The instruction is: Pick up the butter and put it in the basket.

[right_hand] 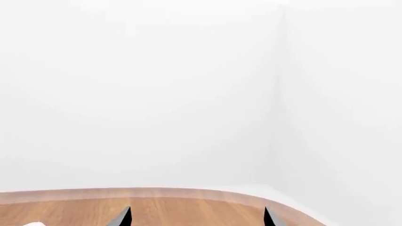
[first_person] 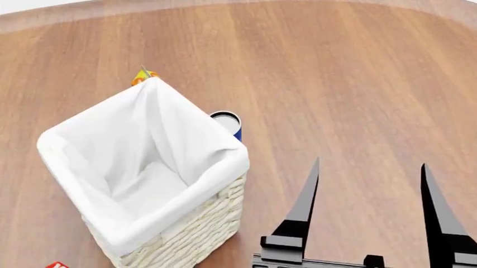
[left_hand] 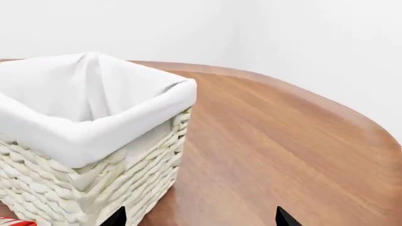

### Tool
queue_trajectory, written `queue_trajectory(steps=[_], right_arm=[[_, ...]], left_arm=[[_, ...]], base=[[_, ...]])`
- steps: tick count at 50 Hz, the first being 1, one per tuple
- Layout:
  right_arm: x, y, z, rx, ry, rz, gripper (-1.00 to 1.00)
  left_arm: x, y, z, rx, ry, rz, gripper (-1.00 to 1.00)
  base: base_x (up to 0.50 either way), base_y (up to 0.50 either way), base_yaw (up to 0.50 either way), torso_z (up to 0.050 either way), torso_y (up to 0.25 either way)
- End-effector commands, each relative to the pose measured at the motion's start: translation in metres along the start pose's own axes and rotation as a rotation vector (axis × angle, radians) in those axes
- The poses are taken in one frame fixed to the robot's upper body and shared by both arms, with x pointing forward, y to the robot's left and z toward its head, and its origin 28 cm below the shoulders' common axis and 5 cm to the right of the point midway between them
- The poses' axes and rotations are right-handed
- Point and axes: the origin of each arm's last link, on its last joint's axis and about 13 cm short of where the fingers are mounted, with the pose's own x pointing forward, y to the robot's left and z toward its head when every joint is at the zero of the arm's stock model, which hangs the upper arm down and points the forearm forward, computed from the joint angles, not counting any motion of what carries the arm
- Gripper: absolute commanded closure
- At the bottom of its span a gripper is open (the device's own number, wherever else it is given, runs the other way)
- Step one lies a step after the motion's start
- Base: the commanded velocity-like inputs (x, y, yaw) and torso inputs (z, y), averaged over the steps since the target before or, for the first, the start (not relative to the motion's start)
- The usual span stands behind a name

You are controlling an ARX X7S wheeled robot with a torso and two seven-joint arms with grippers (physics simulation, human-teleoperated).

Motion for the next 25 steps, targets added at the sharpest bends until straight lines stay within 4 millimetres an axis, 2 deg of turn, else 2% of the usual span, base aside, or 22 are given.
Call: queue_trajectory(steps=[1,25], right_arm=[[0.000,0.000,0.001,0.001,-0.002,0.001,-1.00],[0.000,0.000,-0.002,0.003,0.005,0.002,-1.00]], left_arm=[[0.000,-0.001,-0.008,0.018,0.059,0.014,-1.00],[0.002,0.002,-0.028,0.033,0.164,0.068,-1.00]], base=[[0.00,0.00,0.00,0.000,0.000],[0.00,0.00,0.00,0.000,0.000]])
